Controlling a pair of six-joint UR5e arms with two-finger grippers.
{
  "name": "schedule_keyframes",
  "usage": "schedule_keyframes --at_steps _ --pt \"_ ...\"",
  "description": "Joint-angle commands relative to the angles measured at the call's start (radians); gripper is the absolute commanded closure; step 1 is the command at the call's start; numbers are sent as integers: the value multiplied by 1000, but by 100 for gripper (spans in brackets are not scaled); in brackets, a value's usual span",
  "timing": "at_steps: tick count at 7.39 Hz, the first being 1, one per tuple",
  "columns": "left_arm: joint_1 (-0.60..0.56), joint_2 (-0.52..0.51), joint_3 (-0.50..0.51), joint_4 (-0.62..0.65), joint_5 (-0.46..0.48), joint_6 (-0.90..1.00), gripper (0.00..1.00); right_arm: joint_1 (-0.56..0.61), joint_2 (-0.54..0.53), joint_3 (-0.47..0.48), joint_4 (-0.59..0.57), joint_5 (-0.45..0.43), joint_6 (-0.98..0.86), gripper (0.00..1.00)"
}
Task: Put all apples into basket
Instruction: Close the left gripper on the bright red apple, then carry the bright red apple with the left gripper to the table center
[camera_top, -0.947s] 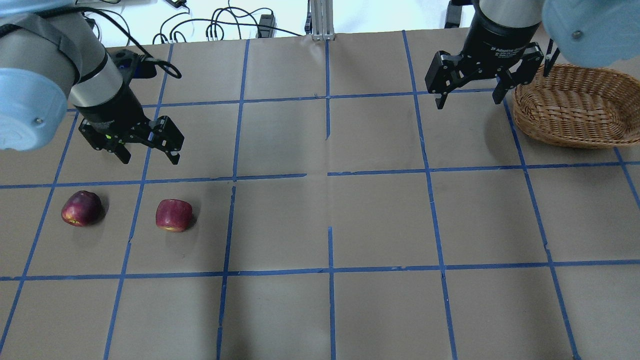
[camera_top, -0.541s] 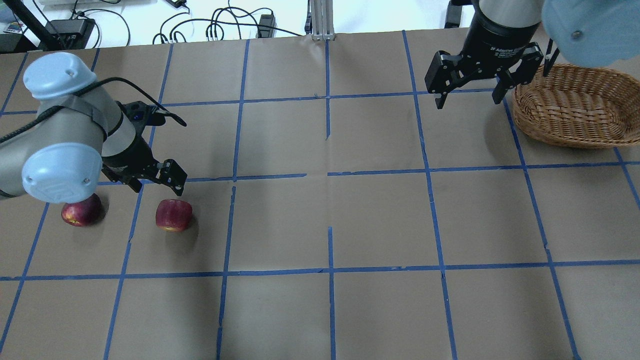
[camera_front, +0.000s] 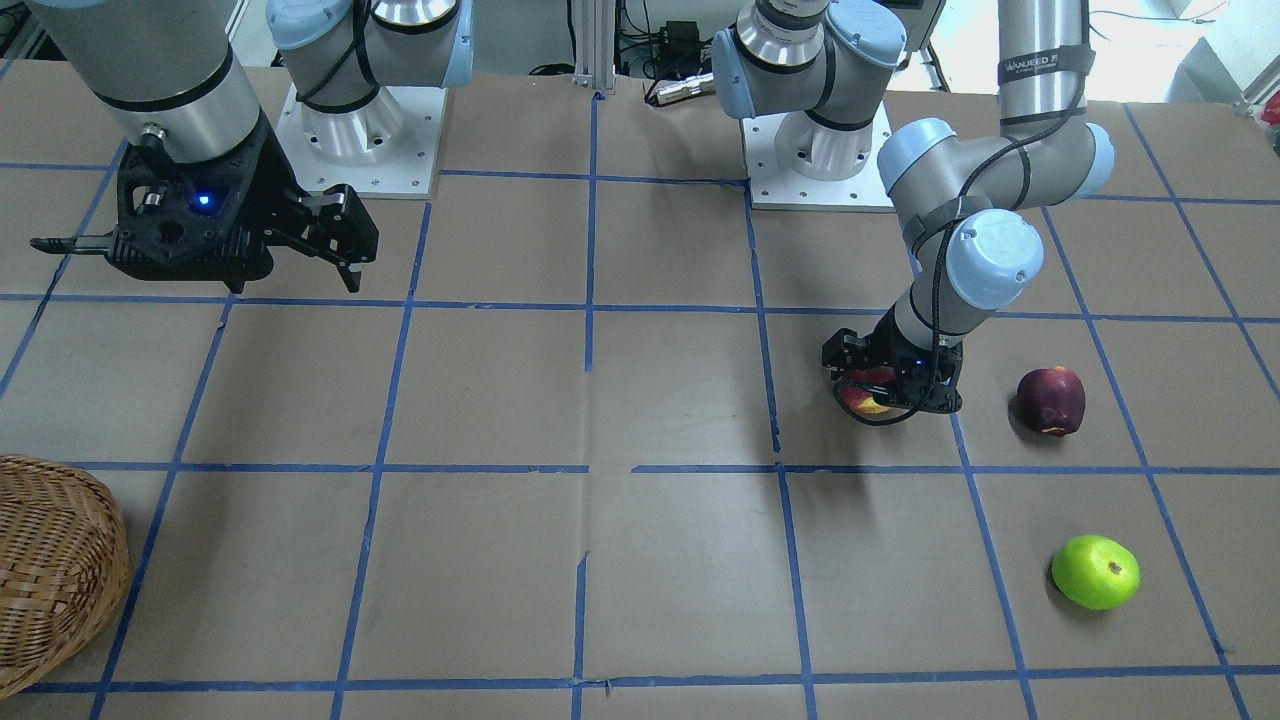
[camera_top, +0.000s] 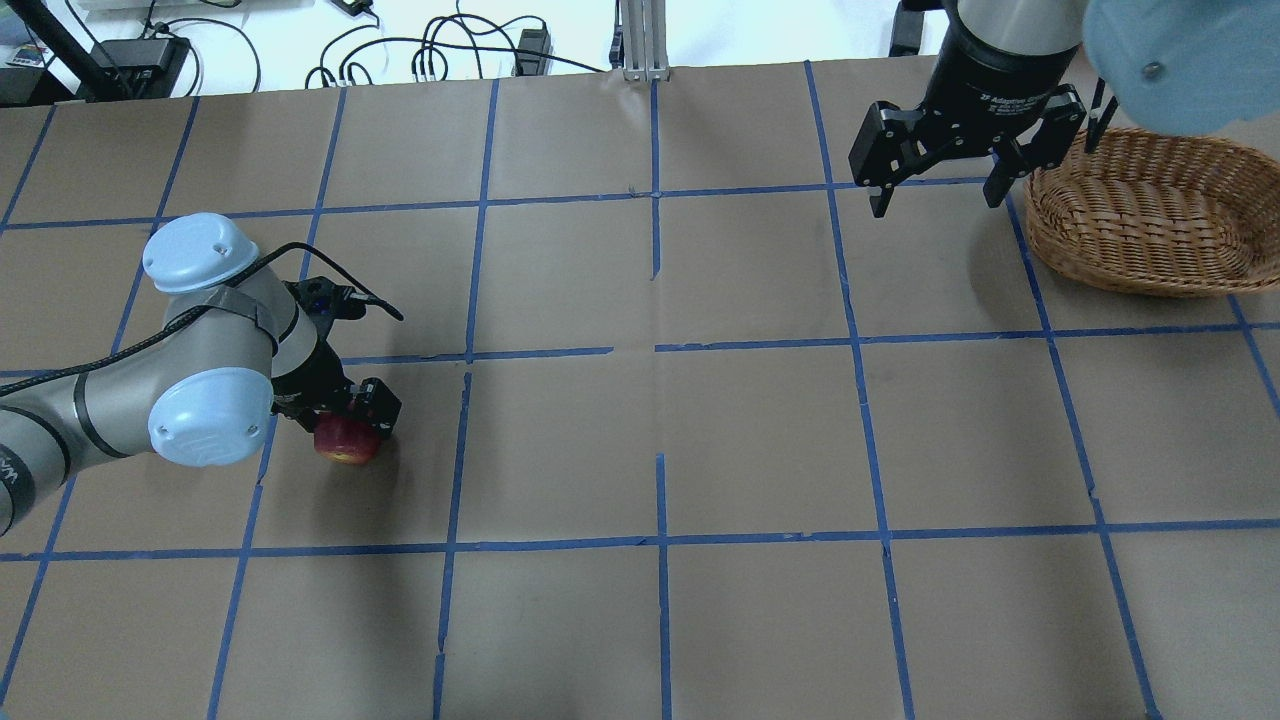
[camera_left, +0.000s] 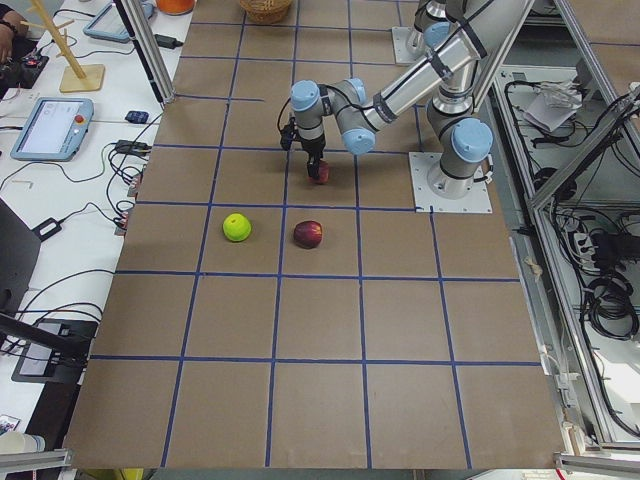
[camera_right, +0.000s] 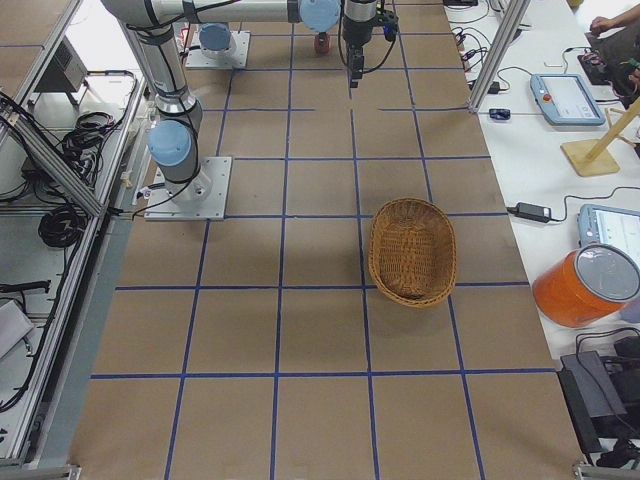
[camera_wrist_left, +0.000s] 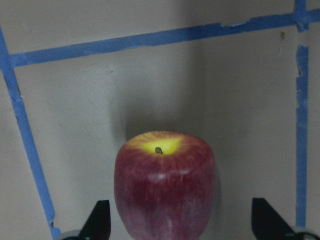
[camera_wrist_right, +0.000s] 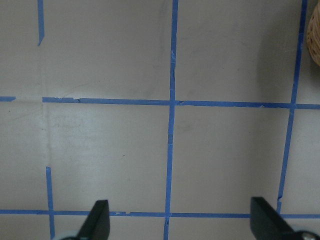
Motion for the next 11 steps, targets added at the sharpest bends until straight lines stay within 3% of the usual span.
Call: schedule_keyframes --at_steps 1,2,3,5,6,8,9,11 --pt "0 -26 -4 34 1 0 1 0 0 0 -1 0 0 0" --pt "0 -26 2 37 1 -1 45 0 1 0 -1 0 1 0" --pt "0 -20 15 34 1 -12 72 0 1 0 -1 0 0 0" --pt "-15 -26 132 -77 -15 -178 73 0 0 0 -1 0 0 0" --pt "-61 -46 224 -184 -91 -337 73 0 1 0 -1 0 0 0" --pt "-223 -90 281 -158 -167 -677 73 -2 1 0 -1 -2 1 0" --pt "-310 -132 308 -63 -208 -854 73 -2 0 0 -1 0 1 0" --pt "-487 -234 354 -12 -216 -1057 73 -3 0 0 1 -2 0 0"
